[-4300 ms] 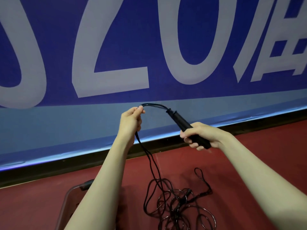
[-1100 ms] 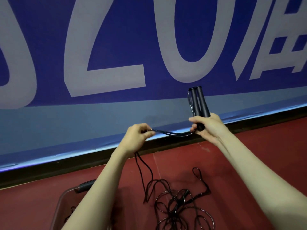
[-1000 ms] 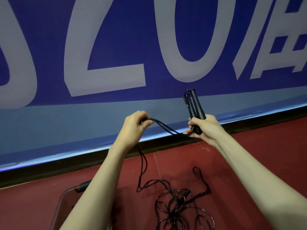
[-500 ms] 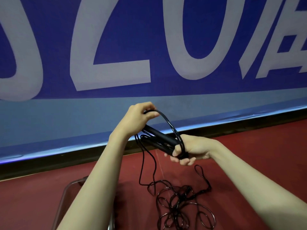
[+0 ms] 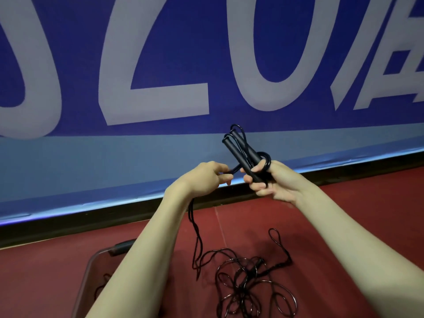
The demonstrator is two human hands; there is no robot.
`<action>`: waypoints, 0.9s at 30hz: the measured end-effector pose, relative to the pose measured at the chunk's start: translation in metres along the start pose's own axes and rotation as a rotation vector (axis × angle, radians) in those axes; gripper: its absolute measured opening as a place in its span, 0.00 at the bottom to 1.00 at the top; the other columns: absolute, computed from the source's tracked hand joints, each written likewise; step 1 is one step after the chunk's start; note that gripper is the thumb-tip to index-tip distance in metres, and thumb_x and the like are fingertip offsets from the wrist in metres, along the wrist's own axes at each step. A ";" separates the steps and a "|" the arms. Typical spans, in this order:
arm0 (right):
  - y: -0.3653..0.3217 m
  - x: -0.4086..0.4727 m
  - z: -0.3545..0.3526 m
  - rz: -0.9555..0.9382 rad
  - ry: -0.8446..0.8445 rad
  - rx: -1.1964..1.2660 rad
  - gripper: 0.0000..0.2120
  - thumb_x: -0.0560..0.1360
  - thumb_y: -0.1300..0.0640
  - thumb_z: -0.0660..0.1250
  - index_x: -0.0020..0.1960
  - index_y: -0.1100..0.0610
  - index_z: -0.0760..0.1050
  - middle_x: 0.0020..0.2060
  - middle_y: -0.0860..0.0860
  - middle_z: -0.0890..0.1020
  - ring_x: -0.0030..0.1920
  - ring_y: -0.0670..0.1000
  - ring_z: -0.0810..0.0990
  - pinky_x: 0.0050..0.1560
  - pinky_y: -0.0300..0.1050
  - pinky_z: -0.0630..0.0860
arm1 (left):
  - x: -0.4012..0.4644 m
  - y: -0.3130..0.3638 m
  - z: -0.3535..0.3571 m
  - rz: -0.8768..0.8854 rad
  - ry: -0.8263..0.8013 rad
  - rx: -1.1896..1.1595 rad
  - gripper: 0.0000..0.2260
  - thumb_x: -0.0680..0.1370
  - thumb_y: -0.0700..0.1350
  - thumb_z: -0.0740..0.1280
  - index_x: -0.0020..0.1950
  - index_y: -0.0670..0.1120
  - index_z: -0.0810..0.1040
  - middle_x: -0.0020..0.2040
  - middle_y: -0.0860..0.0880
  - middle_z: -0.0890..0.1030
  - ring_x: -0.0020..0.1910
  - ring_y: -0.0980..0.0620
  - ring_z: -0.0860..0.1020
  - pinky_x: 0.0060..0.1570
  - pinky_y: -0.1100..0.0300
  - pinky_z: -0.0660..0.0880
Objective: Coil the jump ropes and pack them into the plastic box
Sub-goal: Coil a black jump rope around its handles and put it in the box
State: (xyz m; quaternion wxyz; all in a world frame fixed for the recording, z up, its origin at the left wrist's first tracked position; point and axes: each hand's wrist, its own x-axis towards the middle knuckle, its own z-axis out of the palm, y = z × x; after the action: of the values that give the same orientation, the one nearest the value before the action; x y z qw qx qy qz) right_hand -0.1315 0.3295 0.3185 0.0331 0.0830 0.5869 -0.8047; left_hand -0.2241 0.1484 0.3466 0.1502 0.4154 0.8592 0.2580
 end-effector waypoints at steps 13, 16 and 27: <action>-0.013 -0.016 -0.016 0.186 -0.172 -0.182 0.19 0.63 0.62 0.66 0.54 0.57 0.68 0.33 0.58 0.74 0.23 0.47 0.65 0.18 0.34 0.58 | 0.000 -0.002 0.006 0.610 0.459 0.637 0.15 0.78 0.57 0.57 0.49 0.51 0.79 0.66 0.48 0.72 0.69 0.49 0.67 0.72 0.46 0.50; -0.017 -0.022 -0.015 0.230 -0.241 -0.226 0.22 0.61 0.61 0.68 0.55 0.57 0.68 0.33 0.58 0.74 0.22 0.47 0.65 0.19 0.33 0.56 | 0.000 -0.002 0.010 0.599 0.453 0.543 0.12 0.80 0.57 0.54 0.51 0.51 0.71 0.58 0.51 0.75 0.57 0.52 0.74 0.75 0.47 0.47; -0.008 -0.015 -0.004 0.161 0.055 -0.147 0.09 0.71 0.68 0.64 0.49 0.59 0.77 0.41 0.55 0.74 0.26 0.47 0.66 0.20 0.33 0.61 | -0.002 0.001 0.024 0.283 0.292 0.404 0.16 0.81 0.57 0.58 0.59 0.48 0.74 0.48 0.51 0.81 0.46 0.44 0.76 0.44 0.51 0.71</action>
State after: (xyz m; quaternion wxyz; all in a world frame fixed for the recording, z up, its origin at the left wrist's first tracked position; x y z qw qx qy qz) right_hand -0.1174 0.3354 0.3269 0.0875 0.1495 0.6364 -0.7516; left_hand -0.2106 0.1547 0.3280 -0.0985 0.5111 0.8393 0.1569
